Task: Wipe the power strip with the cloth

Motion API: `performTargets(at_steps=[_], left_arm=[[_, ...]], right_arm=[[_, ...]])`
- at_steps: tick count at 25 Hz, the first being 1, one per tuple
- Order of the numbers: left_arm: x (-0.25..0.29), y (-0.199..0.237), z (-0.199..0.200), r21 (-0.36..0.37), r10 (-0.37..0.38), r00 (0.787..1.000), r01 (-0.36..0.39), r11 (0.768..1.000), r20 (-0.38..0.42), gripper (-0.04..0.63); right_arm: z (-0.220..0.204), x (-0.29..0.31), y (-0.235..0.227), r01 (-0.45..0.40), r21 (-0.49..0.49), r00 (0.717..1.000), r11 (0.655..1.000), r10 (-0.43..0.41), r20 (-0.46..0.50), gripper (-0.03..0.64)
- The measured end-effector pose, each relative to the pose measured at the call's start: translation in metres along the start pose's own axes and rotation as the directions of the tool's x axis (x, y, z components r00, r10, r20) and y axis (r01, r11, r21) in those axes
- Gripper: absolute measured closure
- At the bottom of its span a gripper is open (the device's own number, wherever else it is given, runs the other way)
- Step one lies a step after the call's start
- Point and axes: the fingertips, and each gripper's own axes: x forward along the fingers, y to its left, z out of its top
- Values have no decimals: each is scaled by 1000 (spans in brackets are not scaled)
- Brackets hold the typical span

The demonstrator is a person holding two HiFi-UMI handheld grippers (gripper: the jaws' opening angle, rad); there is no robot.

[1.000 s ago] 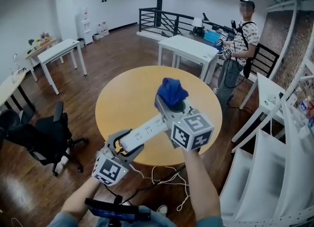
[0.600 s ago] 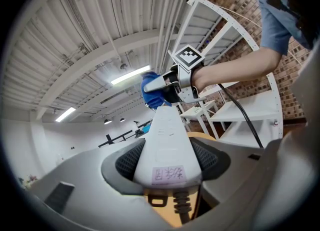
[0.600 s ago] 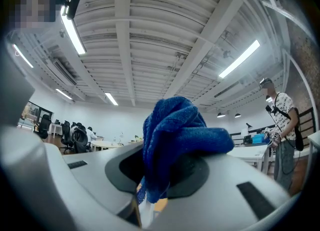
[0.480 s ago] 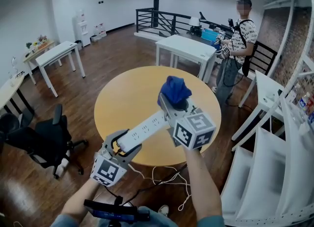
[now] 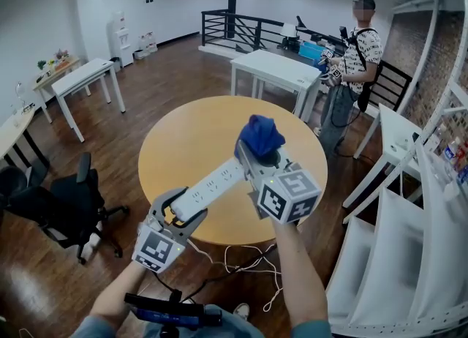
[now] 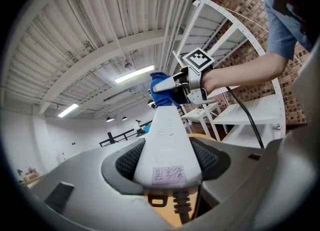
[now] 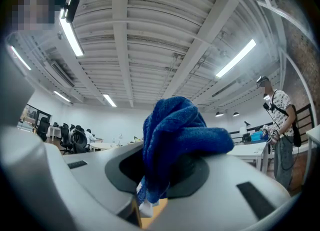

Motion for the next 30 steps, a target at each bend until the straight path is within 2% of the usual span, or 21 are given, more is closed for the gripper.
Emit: performTargets(at_steps=[9, 17, 26, 30], left_arm=[[0, 15, -4, -14, 32, 999, -32, 999, 17, 318], [0, 20, -2, -64, 53, 999, -53, 997, -2, 318], [2, 24, -6, -42, 56, 998, -56, 998, 21, 318], [2, 27, -8, -79, 66, 998, -65, 995, 13, 318]], right_arm=[[-6, -5, 2, 0, 8, 1000, 1000, 0, 5, 529], [-11, -10, -2, 9, 27, 1000, 1000, -9, 3, 529], [-12, -12, 1, 7, 27, 1000, 1000, -7, 6, 529], [-15, -14, 3, 2, 33, 1000, 999, -3, 8, 529]])
